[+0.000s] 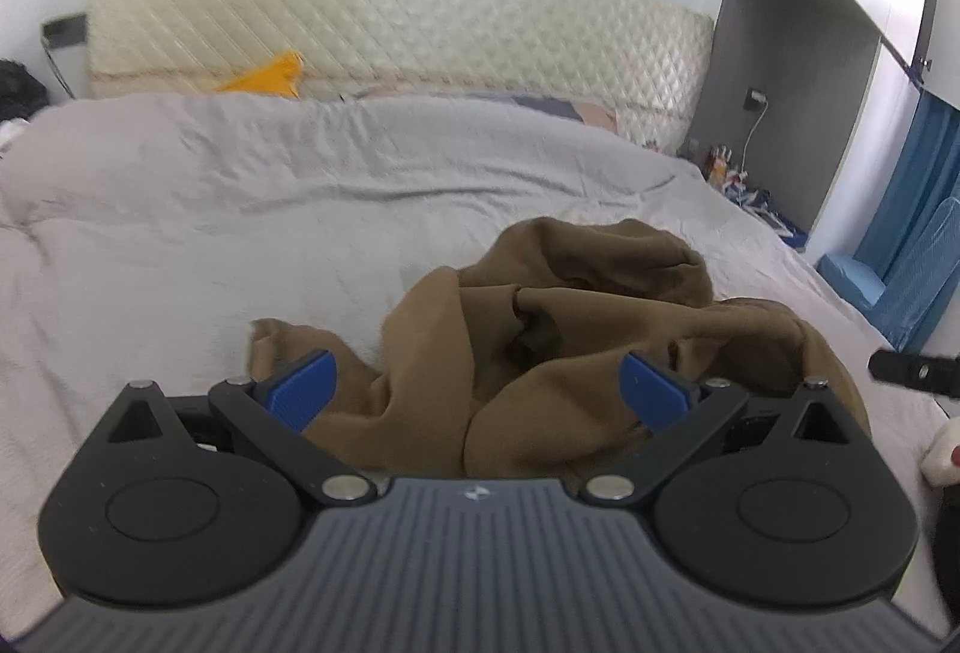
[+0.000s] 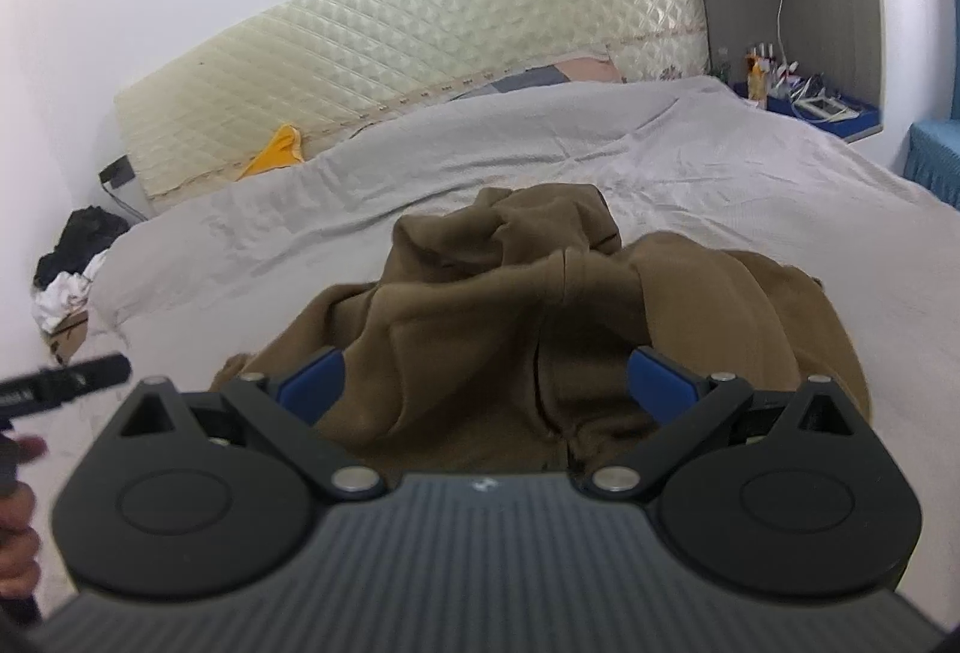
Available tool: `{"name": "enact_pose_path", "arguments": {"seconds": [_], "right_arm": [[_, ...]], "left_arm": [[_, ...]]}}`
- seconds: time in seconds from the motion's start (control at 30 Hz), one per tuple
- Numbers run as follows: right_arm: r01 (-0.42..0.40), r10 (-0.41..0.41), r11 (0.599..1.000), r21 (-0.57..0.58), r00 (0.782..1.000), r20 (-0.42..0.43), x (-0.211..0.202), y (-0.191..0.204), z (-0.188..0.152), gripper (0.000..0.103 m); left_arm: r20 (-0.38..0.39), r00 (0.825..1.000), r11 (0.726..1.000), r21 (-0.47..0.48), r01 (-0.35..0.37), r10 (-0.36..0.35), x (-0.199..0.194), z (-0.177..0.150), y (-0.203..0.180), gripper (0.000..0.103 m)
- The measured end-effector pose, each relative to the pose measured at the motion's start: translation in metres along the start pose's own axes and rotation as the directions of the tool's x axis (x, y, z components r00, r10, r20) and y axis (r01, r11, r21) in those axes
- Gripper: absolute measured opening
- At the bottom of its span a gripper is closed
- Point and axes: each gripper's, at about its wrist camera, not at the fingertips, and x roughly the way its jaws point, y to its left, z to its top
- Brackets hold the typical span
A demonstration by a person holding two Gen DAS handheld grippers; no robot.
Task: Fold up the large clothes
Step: 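Reach both grippers down and grasp the brown hoodie's fabric, then lift the hoodie high with both grippers, shaking it out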
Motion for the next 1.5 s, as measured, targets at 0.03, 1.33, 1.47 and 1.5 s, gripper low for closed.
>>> {"name": "enact_pose_path", "arguments": {"seconds": [0.03,1.33,1.47,1.5], "right_arm": [[-0.009,0.009,1.0,0.001,1.0,-0.004,0.013,-0.004,0.009,0.098],[0.131,-0.203,0.941,-0.313,0.956,-0.21,0.225,0.016,0.139,0.025],[0.102,-0.146,0.946,-0.307,0.981,-0.125,0.17,0.029,0.167,0.022],[0.1,-0.139,0.945,-0.312,0.985,-0.105,0.157,0.032,0.172,0.022]], "left_arm": [[-0.02,1.0,1.0,-0.005,0.001,-0.002,0.017,0.006,0.003,0.101],[-0.231,0.973,0.989,-0.143,-0.039,0.005,0.219,0.025,0.086,0.02],[-0.129,0.99,0.962,-0.26,-0.08,0.047,0.171,0.043,0.11,0.02],[-0.116,0.992,0.954,-0.287,-0.09,0.059,0.159,0.047,0.116,0.02]]}}
